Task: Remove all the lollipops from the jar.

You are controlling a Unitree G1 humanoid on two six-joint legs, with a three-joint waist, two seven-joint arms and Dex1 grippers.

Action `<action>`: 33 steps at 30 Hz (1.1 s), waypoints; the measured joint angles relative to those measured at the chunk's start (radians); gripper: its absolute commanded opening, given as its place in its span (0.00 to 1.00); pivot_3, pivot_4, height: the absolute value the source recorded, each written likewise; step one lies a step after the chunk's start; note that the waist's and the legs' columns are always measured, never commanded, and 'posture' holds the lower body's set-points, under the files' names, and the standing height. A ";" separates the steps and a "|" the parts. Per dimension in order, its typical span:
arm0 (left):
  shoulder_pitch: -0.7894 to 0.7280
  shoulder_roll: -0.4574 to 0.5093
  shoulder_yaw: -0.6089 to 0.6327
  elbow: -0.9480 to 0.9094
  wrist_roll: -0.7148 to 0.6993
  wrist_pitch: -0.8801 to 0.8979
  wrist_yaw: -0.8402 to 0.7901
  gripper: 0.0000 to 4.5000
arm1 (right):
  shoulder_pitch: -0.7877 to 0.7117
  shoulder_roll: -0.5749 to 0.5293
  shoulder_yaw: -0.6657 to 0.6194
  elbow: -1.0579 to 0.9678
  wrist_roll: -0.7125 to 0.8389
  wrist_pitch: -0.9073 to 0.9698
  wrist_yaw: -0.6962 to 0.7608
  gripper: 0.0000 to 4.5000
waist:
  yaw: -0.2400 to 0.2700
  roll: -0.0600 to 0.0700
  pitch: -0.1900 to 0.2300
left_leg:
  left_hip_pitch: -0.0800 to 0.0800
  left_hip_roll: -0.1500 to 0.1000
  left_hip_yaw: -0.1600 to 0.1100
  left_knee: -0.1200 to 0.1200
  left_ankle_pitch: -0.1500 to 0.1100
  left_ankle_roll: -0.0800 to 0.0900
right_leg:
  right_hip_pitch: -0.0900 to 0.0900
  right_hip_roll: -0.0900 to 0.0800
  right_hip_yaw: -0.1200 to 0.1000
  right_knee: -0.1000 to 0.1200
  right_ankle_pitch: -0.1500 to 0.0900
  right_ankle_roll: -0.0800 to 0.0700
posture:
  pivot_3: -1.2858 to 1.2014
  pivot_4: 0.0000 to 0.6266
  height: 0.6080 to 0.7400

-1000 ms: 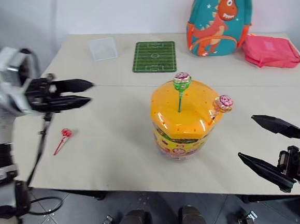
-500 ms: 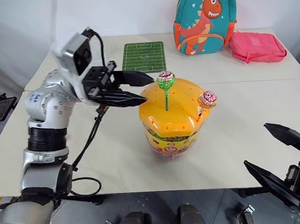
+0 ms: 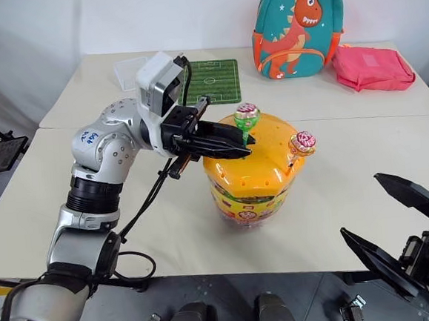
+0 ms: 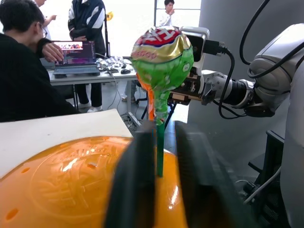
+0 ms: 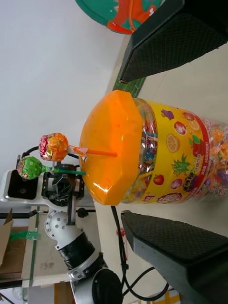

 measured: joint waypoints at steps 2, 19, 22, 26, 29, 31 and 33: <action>0.000 -0.006 0.002 0.002 -0.001 0.003 0.009 0.01 | 0.000 0.000 0.001 0.000 -0.001 -0.002 -0.004 1.00 | 0.003 0.000 0.000 | 0.000 0.000 0.000 0.000 0.000 0.000 | 0.000 0.000 0.000 0.000 0.000 0.000 | 0.52 0.24 1.00; -0.171 0.405 0.079 0.280 0.058 0.457 0.394 0.01 | -0.153 -0.075 0.139 0.111 -0.036 0.008 0.026 1.00 | -0.024 0.000 0.000 | 0.001 0.000 0.000 -0.003 0.001 -0.002 | -0.006 0.001 0.004 0.007 0.000 0.000 | 0.52 0.24 1.00; -0.040 0.582 0.015 0.167 0.145 0.470 0.399 0.01 | -0.199 -0.102 0.176 0.154 -0.048 0.018 0.060 1.00 | -0.022 0.000 0.001 | 0.000 0.000 -0.001 -0.004 0.001 -0.002 | -0.006 0.000 0.005 0.006 0.000 0.000 | 0.52 0.24 1.00; 0.240 0.745 -0.045 -0.019 0.217 0.472 0.394 0.01 | -0.239 -0.122 0.213 0.209 -0.068 0.028 0.102 1.00 | -0.014 -0.001 0.001 | -0.002 0.000 -0.003 -0.003 0.001 -0.002 | -0.006 0.000 0.006 0.005 0.000 0.000 | 0.52 0.24 1.00; 0.453 0.776 0.015 -0.156 0.200 0.558 0.436 0.01 | -0.288 -0.143 0.238 0.236 -0.078 0.030 0.122 1.00 | -0.001 -0.002 0.002 | -0.002 -0.001 -0.003 -0.002 0.000 -0.001 | -0.004 -0.001 0.006 0.001 0.000 0.000 | 0.52 0.24 1.00; 0.556 0.801 0.049 -0.214 0.201 0.565 0.461 0.01 | -0.303 -0.147 0.242 0.246 -0.083 0.032 0.131 1.00 | 0.005 -0.003 0.002 | -0.002 -0.001 -0.004 -0.002 0.000 -0.001 | -0.004 -0.001 0.005 -0.001 0.000 0.000 | 0.52 0.24 1.00; 0.677 0.834 0.088 -0.248 0.228 0.531 0.500 0.01 | -0.317 -0.156 0.242 0.257 -0.085 0.038 0.139 1.00 | 0.003 -0.002 0.002 | 0.000 -0.001 -0.003 -0.003 -0.001 0.000 | -0.003 -0.001 0.006 -0.001 0.000 0.000 | 0.52 0.24 1.00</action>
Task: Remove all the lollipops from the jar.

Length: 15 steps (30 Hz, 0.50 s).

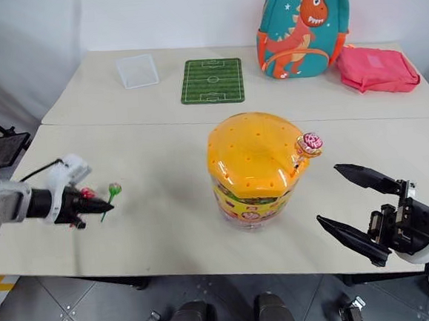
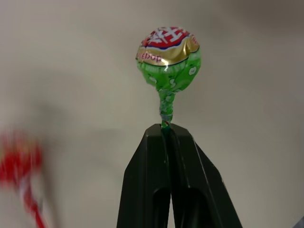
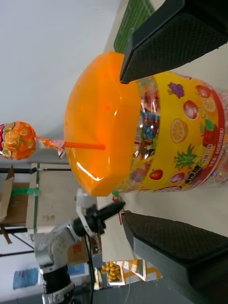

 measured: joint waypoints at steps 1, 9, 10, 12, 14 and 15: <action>0.047 -0.008 0.042 -0.004 0.009 -0.024 0.024 0.01 | -0.008 -0.004 0.001 0.009 -0.001 0.008 0.004 1.00 | 0.000 0.000 0.000 | 0.000 0.000 0.000 0.000 0.000 0.000 | 0.000 0.000 0.000 0.000 0.000 0.000 | 0.52 0.24 1.00; 0.132 -0.040 0.117 -0.055 0.008 -0.080 0.052 0.35 | -0.025 -0.017 0.025 0.022 -0.002 0.050 0.004 1.00 | 0.001 0.002 -0.001 | 0.001 0.000 0.000 0.000 0.000 0.001 | 0.001 0.000 0.000 0.000 0.000 0.000 | 0.52 0.24 1.00; 0.133 -0.042 0.116 -0.047 0.009 -0.102 0.052 0.40 | -0.029 -0.024 0.025 0.023 -0.001 0.060 0.003 1.00 | 0.001 0.002 -0.001 | 0.001 0.000 0.000 0.000 0.000 0.001 | 0.001 0.000 0.000 0.000 0.000 0.000 | 0.52 0.24 1.00; 0.131 -0.067 0.133 -0.016 0.010 -0.138 0.053 0.53 | -0.031 -0.041 0.024 0.024 0.002 0.081 0.001 1.00 | 0.001 0.003 -0.001 | 0.001 0.000 0.000 0.000 0.000 0.001 | 0.001 0.000 0.000 0.000 0.000 0.000 | 0.52 0.24 1.00; 0.132 -0.086 0.150 0.015 0.005 -0.181 0.040 0.67 | -0.028 -0.046 0.023 0.024 0.003 0.099 -0.002 1.00 | 0.001 0.003 -0.001 | 0.001 0.000 0.000 0.000 0.000 0.001 | 0.001 0.000 0.000 0.000 0.000 0.000 | 0.52 0.24 1.00; 0.133 -0.094 0.164 0.027 0.000 -0.201 0.029 0.71 | -0.022 -0.047 0.023 0.024 0.003 0.105 -0.003 1.00 | 0.000 0.003 -0.001 | 0.000 0.000 0.000 0.000 0.000 0.001 | 0.000 0.000 0.000 0.000 0.000 0.000 | 0.52 0.24 1.00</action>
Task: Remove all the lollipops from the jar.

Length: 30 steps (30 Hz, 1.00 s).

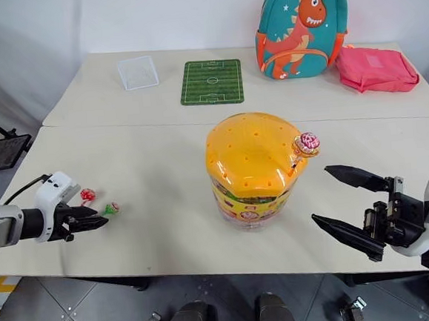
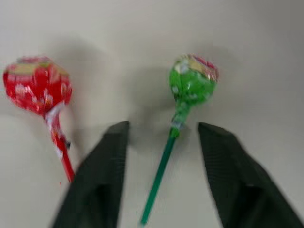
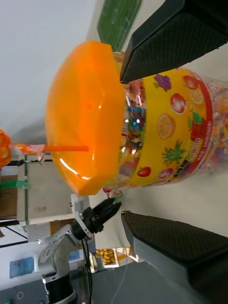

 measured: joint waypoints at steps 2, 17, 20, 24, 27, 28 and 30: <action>0.018 -0.033 0.075 0.019 -0.059 -0.068 -0.090 0.71 | 0.018 -0.021 -0.002 0.000 0.005 0.034 -0.011 1.00 | 0.000 0.000 0.000 | 0.000 0.000 0.001 0.000 0.000 0.000 | 0.000 0.000 0.000 0.000 0.000 0.000 | 0.52 0.24 1.00; -0.246 -0.238 0.255 0.045 -0.434 -0.350 -0.391 0.71 | 0.004 -0.096 -0.100 -0.069 0.089 0.174 -0.107 1.00 | 0.000 -0.001 0.000 | -0.002 0.000 0.000 0.003 -0.002 0.003 | 0.001 0.000 -0.002 -0.003 0.001 0.002 | 0.52 0.24 1.00; -0.285 -0.288 0.225 0.003 -0.486 -0.292 -0.356 0.71 | 0.012 -0.081 -0.112 -0.092 0.125 0.189 -0.149 1.00 | -0.011 -0.001 -0.001 | -0.002 0.000 0.002 0.002 -0.002 0.003 | 0.001 0.000 -0.002 -0.001 0.001 0.003 | 0.52 0.24 1.00; -0.316 -0.431 0.111 -0.114 -0.524 -0.323 -0.382 0.71 | -0.035 -0.041 -0.093 -0.165 0.168 0.187 -0.257 1.00 | -0.016 -0.001 0.000 | -0.001 0.000 0.002 0.004 -0.002 0.002 | 0.001 0.000 -0.001 0.000 0.001 0.003 | 0.52 0.24 1.00; -0.332 -0.446 0.074 -0.130 -0.498 -0.373 -0.398 0.71 | -0.043 -0.032 -0.060 -0.197 0.170 0.187 -0.287 1.00 | -0.025 -0.001 0.000 | -0.001 0.001 0.002 0.003 -0.001 0.001 | 0.001 0.001 -0.001 -0.002 0.001 0.003 | 0.52 0.24 1.00; -0.337 -0.454 0.066 -0.129 -0.489 -0.391 -0.405 0.71 | -0.046 -0.026 -0.050 -0.198 0.170 0.187 -0.294 1.00 | -0.025 -0.001 0.000 | -0.001 0.001 0.003 0.003 -0.001 0.001 | 0.001 0.001 -0.001 -0.002 0.001 0.003 | 0.52 0.24 1.00; -0.348 -0.460 0.039 -0.126 -0.475 -0.407 -0.423 0.71 | -0.058 -0.025 -0.018 -0.201 0.163 0.187 -0.306 1.00 | -0.024 -0.001 0.000 | -0.001 0.001 0.003 0.003 -0.001 0.002 | 0.001 0.001 -0.001 -0.002 0.001 0.003 | 0.52 0.24 1.00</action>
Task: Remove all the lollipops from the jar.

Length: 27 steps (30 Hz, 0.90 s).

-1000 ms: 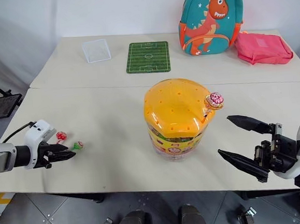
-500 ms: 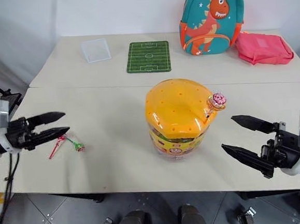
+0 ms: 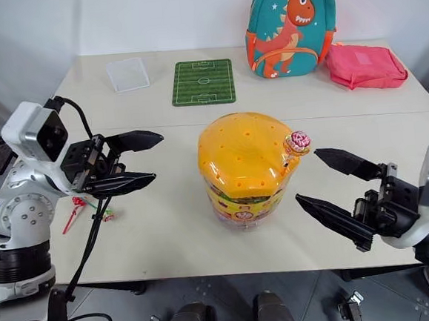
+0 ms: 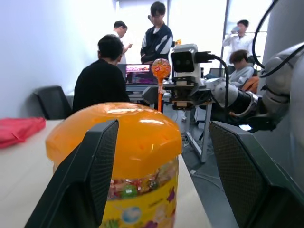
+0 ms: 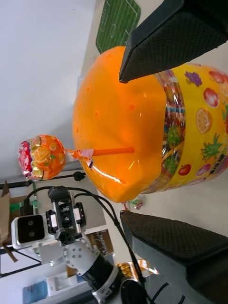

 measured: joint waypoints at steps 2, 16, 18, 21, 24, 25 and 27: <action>-0.018 -0.002 -0.025 0.012 0.003 0.002 -0.015 0.71 | -0.022 0.002 0.038 0.000 -0.021 -0.001 -0.009 1.00 | 0.000 0.000 0.000 | 0.000 0.000 0.000 0.000 0.000 0.000 | 0.000 0.000 0.000 0.000 0.000 0.000 | 0.52 0.24 1.00; -0.021 -0.004 -0.060 0.029 0.016 -0.005 -0.021 0.72 | -0.176 0.023 0.161 0.050 -0.104 -0.021 -0.045 0.50 | 0.000 0.000 0.000 | 0.000 0.000 0.000 0.000 0.000 0.000 | 0.000 0.000 0.000 -0.001 0.000 0.000 | 0.52 0.24 1.00; -0.021 -0.004 -0.058 0.029 0.016 -0.007 -0.016 0.72 | -0.176 0.023 0.161 0.051 -0.105 -0.022 -0.038 0.36 | 0.000 0.000 0.000 | 0.000 0.000 0.000 0.000 0.000 0.000 | 0.000 0.000 0.000 -0.001 0.000 0.000 | 0.52 0.24 1.00; -0.019 -0.004 -0.057 0.028 0.016 -0.007 -0.010 0.72 | -0.177 0.024 0.163 0.060 -0.102 -0.023 -0.029 0.13 | 0.000 0.000 0.000 | 0.000 0.000 0.000 0.000 0.000 0.000 | 0.000 0.000 0.000 -0.001 0.000 0.000 | 0.52 0.24 1.00; -0.019 -0.003 -0.054 0.028 0.016 -0.008 -0.007 0.72 | -0.192 0.032 0.168 0.074 -0.102 -0.026 -0.014 0.01 | 0.000 0.000 0.000 | 0.000 0.000 0.000 0.000 0.000 0.000 | 0.000 0.000 0.000 -0.001 0.000 0.000 | 0.52 0.24 1.00; -0.019 -0.003 -0.054 0.028 0.016 -0.008 -0.006 0.72 | -0.203 0.037 0.168 0.084 -0.101 -0.027 -0.009 0.01 | 0.000 0.000 0.000 | 0.000 0.000 0.000 0.000 0.000 0.000 | 0.000 0.000 0.000 -0.001 0.000 0.000 | 0.52 0.24 1.00; -0.019 -0.003 -0.054 0.028 0.016 -0.008 -0.004 0.72 | -0.220 0.042 0.166 0.093 -0.089 -0.030 -0.005 0.01 | 0.000 0.000 0.000 | 0.000 0.000 0.000 0.000 0.000 0.000 | 0.000 0.000 0.000 -0.001 0.000 0.000 | 0.52 0.24 1.00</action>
